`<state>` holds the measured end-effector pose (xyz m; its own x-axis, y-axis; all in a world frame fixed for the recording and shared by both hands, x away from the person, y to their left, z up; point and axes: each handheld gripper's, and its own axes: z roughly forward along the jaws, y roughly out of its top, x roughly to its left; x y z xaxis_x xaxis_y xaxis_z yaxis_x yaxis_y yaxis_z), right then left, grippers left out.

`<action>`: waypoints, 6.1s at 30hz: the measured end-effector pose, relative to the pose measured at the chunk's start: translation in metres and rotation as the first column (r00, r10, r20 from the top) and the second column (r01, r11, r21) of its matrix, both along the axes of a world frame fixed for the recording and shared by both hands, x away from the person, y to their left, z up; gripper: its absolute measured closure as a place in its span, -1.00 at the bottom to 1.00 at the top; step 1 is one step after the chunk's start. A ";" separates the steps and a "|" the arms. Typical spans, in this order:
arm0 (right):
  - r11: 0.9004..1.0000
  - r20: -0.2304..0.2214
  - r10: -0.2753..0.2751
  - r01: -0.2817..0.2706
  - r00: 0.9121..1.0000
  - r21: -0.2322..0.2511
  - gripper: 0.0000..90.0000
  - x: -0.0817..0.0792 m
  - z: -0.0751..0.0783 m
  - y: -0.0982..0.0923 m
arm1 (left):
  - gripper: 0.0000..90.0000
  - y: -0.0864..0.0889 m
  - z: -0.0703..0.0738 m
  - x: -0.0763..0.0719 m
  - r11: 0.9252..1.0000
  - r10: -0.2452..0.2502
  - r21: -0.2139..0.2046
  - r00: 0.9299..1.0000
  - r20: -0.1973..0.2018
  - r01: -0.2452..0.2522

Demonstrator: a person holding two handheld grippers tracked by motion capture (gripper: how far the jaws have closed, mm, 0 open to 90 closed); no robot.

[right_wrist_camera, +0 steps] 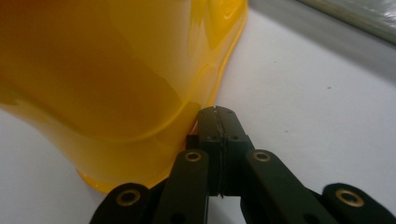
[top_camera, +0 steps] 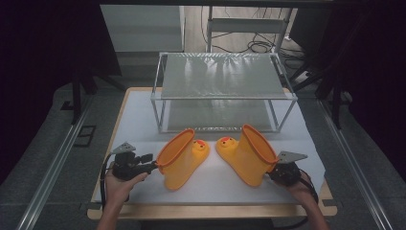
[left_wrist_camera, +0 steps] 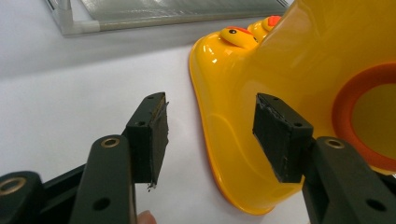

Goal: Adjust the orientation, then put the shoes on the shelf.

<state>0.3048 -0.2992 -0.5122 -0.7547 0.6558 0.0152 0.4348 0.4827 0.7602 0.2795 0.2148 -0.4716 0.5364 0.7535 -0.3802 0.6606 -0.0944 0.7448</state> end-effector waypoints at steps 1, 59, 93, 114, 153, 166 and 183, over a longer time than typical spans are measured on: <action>1.000 0.000 0.000 0.000 1.000 0.000 1.00 0.000 0.000 0.000 | 0.01 0.000 0.000 0.000 1.000 0.000 -0.001 1.000 0.000 0.000; 0.970 0.025 -0.196 0.190 0.980 0.148 0.13 -0.001 0.002 -0.022 | 0.01 0.001 0.001 -0.001 1.000 -0.002 -0.026 1.000 -0.025 0.002; 0.957 0.017 -0.261 0.256 0.965 0.137 0.07 0.002 0.001 -0.023 | -0.05 -0.009 0.110 0.015 0.971 -0.209 -0.118 0.978 -0.007 0.207; 0.955 0.000 -0.273 0.271 0.962 0.118 0.07 0.003 -0.003 -0.022 | -0.05 -0.065 0.162 0.033 0.933 -0.357 -0.054 0.934 -0.030 0.355; 0.950 -0.009 -0.291 0.290 0.957 0.119 0.07 0.003 -0.004 -0.023 | 0.05 -0.201 0.158 0.076 0.875 -0.427 0.109 0.857 -0.289 0.472; 0.947 -0.014 -0.301 0.300 0.954 0.116 0.07 0.004 -0.004 -0.024 | 0.25 -0.216 0.133 0.083 0.855 -0.367 0.228 0.855 -0.366 0.465; 0.941 -0.015 -0.319 0.318 0.948 0.113 0.08 0.005 -0.005 -0.026 | 0.91 -0.223 0.130 0.079 0.849 -0.341 0.292 0.879 -0.333 0.440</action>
